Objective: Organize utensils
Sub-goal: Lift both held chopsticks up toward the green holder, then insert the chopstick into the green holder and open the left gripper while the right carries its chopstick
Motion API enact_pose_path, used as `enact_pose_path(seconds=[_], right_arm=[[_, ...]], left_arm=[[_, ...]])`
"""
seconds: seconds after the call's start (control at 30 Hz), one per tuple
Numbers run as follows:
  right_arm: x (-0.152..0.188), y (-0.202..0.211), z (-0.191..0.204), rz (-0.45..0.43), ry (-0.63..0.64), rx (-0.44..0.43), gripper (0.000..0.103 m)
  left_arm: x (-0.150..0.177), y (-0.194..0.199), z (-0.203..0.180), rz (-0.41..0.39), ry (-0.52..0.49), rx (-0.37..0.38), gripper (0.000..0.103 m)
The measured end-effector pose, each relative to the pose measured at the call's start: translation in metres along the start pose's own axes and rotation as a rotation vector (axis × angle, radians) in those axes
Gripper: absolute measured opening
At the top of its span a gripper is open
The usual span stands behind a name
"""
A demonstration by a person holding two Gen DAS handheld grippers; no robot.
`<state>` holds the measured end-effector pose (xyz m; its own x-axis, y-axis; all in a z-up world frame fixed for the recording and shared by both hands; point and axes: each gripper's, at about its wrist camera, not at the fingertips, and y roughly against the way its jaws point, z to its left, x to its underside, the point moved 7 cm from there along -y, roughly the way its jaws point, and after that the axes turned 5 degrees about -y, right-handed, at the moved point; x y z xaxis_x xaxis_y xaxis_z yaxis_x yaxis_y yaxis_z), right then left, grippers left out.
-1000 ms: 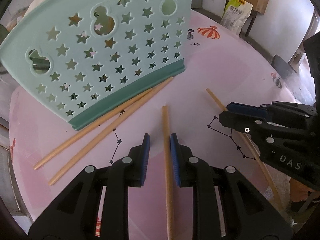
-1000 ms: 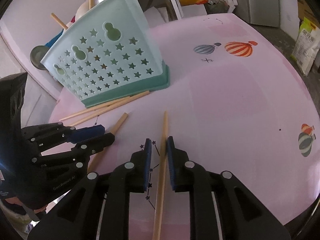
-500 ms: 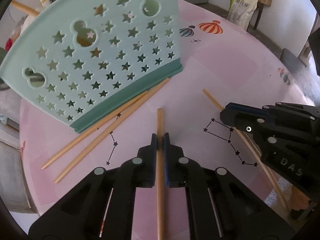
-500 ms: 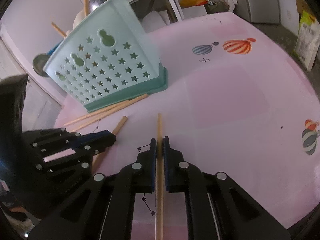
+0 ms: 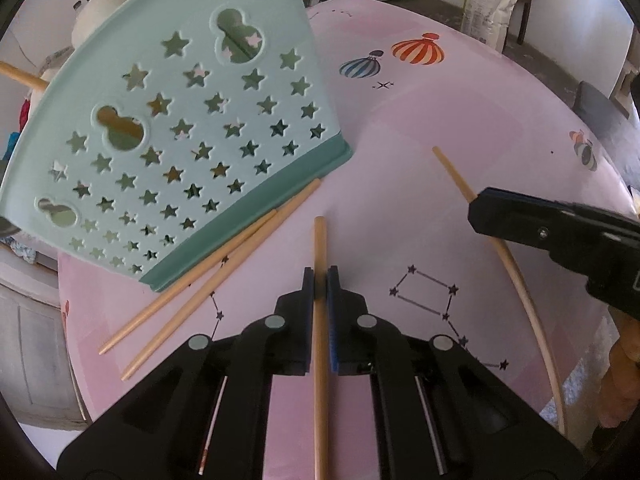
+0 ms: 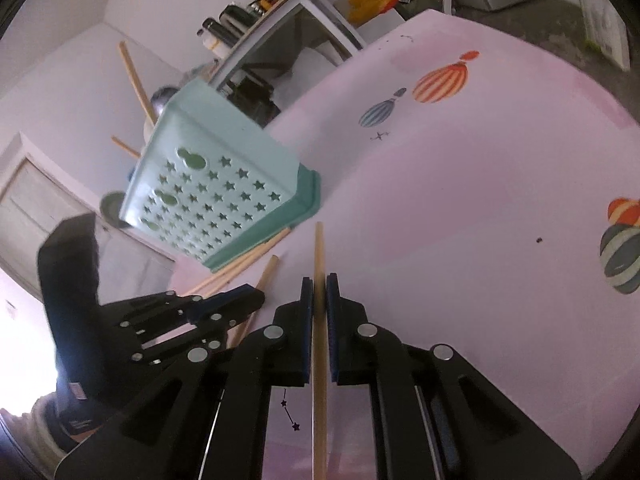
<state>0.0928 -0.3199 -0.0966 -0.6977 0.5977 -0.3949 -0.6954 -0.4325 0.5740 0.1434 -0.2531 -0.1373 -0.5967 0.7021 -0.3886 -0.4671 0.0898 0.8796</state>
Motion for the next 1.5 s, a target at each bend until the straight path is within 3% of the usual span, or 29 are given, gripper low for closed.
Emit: enact_pose_path(seconds=[0.33, 0.53, 0.87, 1.5], right_arm=[[0.003, -0.007, -0.005, 0.015, -0.044, -0.06, 0.007], [0.002, -0.005, -0.002, 0.0, -0.036, -0.055, 0.007], [-0.009, 0.006, 0.009, -0.062, -0.021, -0.035, 0.007], [-0.013, 0.025, 0.024, -0.135, 0.004, 0.003, 0.007]], left_arm=[[-0.008, -0.005, -0.003, -0.009, 0.012, 0.003, 0.005], [-0.009, 0.001, -0.005, -0.036, 0.036, 0.053, 0.005], [-0.021, 0.04, 0.01, -0.154, 0.088, 0.154, 0.005], [-0.022, 0.125, 0.047, -0.373, 0.151, 0.254, 0.005]])
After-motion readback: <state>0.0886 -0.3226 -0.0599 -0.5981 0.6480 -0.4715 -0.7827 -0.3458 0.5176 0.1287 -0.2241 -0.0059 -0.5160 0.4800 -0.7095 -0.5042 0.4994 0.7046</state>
